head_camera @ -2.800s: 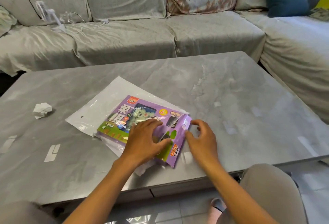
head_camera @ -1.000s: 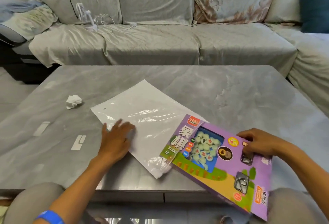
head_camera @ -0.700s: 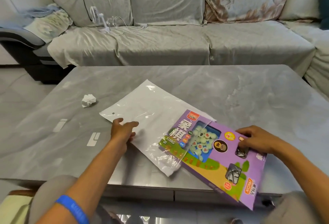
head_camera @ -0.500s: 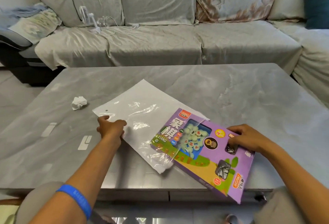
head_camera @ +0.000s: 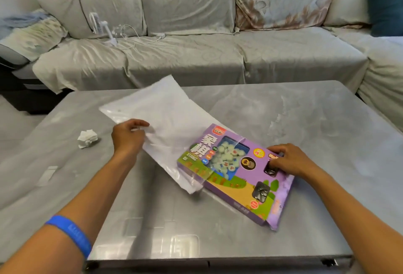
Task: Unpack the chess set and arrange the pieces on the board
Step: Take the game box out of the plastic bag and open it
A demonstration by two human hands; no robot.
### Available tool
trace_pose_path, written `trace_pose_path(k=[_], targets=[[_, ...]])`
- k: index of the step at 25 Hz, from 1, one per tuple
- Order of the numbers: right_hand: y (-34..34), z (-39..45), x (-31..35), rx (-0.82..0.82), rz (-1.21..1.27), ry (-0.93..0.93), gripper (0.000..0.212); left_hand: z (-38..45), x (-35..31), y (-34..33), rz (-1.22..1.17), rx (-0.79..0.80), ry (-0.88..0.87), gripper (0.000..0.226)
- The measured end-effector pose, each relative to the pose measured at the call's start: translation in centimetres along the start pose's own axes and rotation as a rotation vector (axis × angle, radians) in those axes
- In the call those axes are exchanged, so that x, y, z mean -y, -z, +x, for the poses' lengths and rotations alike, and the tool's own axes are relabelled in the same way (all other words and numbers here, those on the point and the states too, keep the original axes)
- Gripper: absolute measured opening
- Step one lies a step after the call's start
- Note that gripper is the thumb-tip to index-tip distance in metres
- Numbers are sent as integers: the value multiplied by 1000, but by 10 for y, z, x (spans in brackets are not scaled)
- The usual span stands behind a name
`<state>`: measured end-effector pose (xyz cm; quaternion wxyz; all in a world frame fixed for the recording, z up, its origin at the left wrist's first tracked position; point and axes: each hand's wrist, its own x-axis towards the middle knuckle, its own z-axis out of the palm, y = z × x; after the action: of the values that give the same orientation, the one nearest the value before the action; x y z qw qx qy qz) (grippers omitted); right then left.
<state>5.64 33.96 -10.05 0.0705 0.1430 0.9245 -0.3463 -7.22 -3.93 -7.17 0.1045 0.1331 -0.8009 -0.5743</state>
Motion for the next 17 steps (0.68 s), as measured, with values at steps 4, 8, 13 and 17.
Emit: trace_pose_path(k=[4,8,13,17], targets=[[-7,7,-2,-107,-57,-58,38,44,-39,24,-260,-172,1,47],[-21,4,6,-129,-21,-59,43,70,-40,27,-422,-129,-55,50],[-33,8,17,-187,58,-43,48,126,-41,49,-767,-37,-25,68],[-45,17,15,-217,72,5,70,137,16,25,-520,66,247,57]])
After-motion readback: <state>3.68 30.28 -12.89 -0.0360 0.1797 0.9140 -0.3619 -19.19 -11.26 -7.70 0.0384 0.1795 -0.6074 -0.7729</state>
